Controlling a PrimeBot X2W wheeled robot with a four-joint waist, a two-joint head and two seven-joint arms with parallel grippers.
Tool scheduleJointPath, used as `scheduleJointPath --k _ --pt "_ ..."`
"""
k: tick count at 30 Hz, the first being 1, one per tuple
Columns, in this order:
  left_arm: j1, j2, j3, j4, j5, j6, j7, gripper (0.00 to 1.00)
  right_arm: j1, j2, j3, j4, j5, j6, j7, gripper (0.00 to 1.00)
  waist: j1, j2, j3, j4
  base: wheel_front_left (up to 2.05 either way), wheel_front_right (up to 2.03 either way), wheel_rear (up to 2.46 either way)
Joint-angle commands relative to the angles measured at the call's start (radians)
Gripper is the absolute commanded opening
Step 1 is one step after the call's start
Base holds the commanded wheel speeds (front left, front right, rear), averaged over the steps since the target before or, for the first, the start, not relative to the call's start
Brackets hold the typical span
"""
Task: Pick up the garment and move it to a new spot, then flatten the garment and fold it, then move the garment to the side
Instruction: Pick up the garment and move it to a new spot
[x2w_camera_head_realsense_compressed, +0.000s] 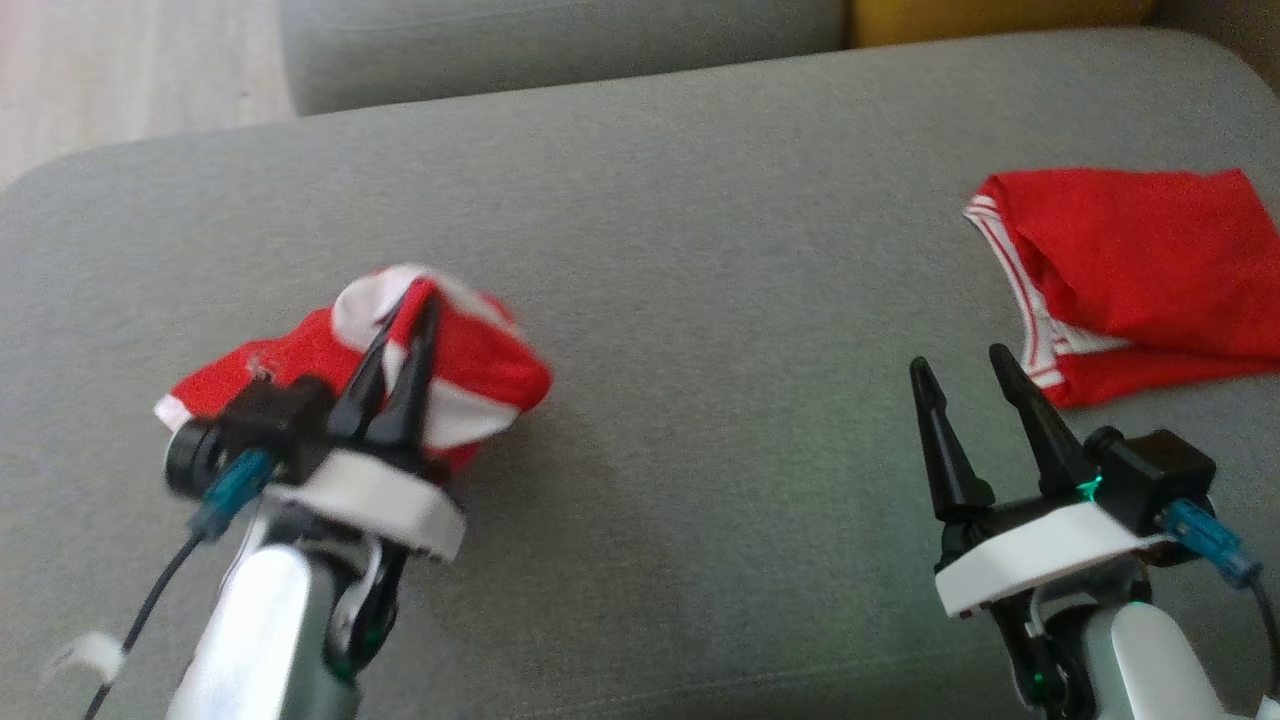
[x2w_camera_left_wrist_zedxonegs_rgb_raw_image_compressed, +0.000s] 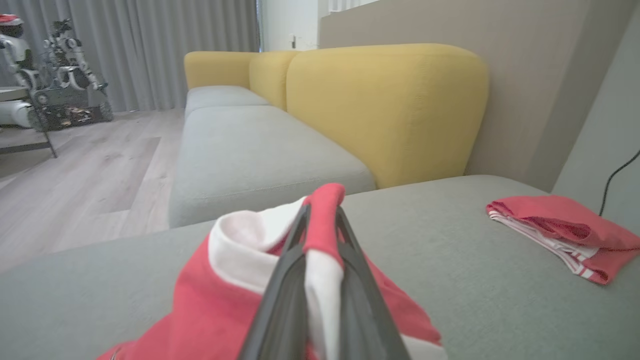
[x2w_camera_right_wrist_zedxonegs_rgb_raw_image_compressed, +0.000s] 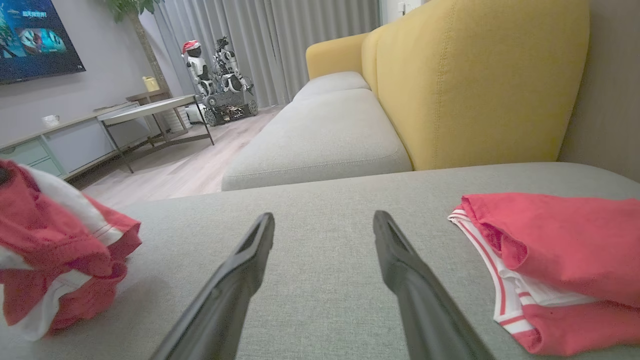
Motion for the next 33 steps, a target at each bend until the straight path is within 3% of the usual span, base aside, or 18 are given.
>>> scheduleJointPath --k 1,8,15,16,17,18,27,33 --pt "-0.105 -0.003 0.012 -0.025 0.013 -0.010 0.000 0.00 -0.046 -0.003 0.026 -0.041 0.008 -0.001 -0.010 1.00 0.0001 -0.0001 0.034 -0.045 0.00 0.00 0.00" --pt "-0.256 -0.049 -0.091 0.086 0.034 -0.045 -0.006 0.00 -0.078 -0.003 0.034 -0.026 0.031 -0.001 -0.032 1.00 0.0001 -0.0001 0.119 -0.153 0.00 0.00 0.00" --pt "-0.343 -0.067 -0.142 0.281 0.010 -0.070 -0.002 0.00 -0.103 -0.003 0.043 -0.004 0.057 -0.001 -0.059 1.00 0.0001 -0.0001 0.184 -0.195 0.00 0.00 0.00" --pt "-0.353 -0.068 -0.147 0.313 0.006 -0.073 -0.001 0.07 -0.107 -0.003 0.045 0.000 0.060 -0.001 -0.063 1.00 0.0001 -0.0001 0.189 -0.197 0.00 0.00 0.00" --pt "-0.363 -0.069 -0.150 0.339 0.003 -0.074 -0.004 0.86 -0.110 -0.003 0.046 0.004 0.062 -0.001 -0.066 1.00 0.0001 -0.0001 0.192 -0.198 0.00 0.00 0.00" --pt "-0.373 -0.070 -0.152 0.358 0.002 -0.075 -0.016 1.00 -0.113 -0.003 0.047 0.007 0.063 -0.001 -0.069 1.00 0.0001 -0.0001 0.193 -0.199 0.00 0.00 0.00" --pt "-0.367 -0.074 -0.172 0.369 0.000 -0.067 -0.096 1.00 -0.114 -0.003 0.033 0.026 0.054 -0.001 -0.076 1.00 0.0001 -0.0001 0.163 -0.157 0.00 0.00 0.00" --pt "-0.277 -0.052 -0.129 0.253 -0.004 0.005 -0.140 1.00 -0.106 -0.003 0.021 0.023 0.033 -0.001 -0.064 1.00 0.0001 -0.0001 0.125 -0.099 0.00 0.00 0.00"
